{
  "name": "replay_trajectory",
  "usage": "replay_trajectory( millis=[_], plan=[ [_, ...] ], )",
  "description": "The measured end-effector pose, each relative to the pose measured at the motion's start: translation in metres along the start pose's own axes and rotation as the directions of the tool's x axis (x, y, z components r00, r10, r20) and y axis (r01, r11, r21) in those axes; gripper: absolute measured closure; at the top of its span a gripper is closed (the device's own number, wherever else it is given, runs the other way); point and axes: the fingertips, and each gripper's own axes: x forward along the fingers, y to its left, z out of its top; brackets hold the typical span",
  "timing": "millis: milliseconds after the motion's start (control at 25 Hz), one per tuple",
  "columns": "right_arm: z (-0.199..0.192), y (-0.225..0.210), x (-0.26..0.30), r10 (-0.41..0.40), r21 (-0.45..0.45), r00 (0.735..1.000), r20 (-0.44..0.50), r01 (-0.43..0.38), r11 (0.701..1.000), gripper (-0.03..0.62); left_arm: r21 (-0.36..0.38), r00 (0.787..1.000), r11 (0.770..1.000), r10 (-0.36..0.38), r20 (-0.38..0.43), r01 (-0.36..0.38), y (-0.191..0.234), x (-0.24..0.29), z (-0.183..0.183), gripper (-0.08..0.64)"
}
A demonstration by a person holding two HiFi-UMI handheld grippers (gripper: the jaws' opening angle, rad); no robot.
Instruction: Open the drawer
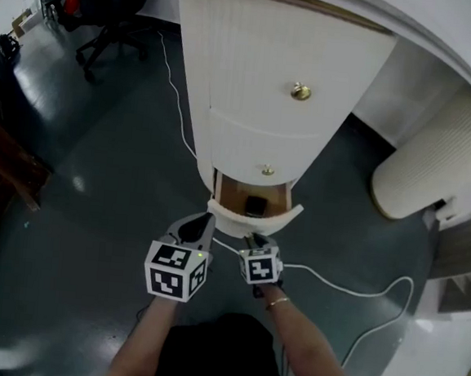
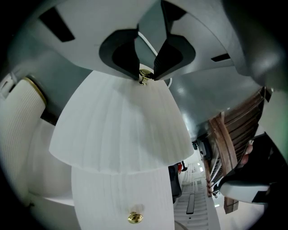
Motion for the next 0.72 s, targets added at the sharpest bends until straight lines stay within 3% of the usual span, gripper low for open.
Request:
replay_trajectory(
  millis=[720],
  plan=[
    [-0.05, 0.021, -0.031, 0.051, -0.028, 0.996, -0.079, -0.054, 0.998, 0.495, 0.002, 0.999, 0.999, 0.033, -0.002, -0.033, -0.009, -0.022, 0.003, 0.558]
  ],
)
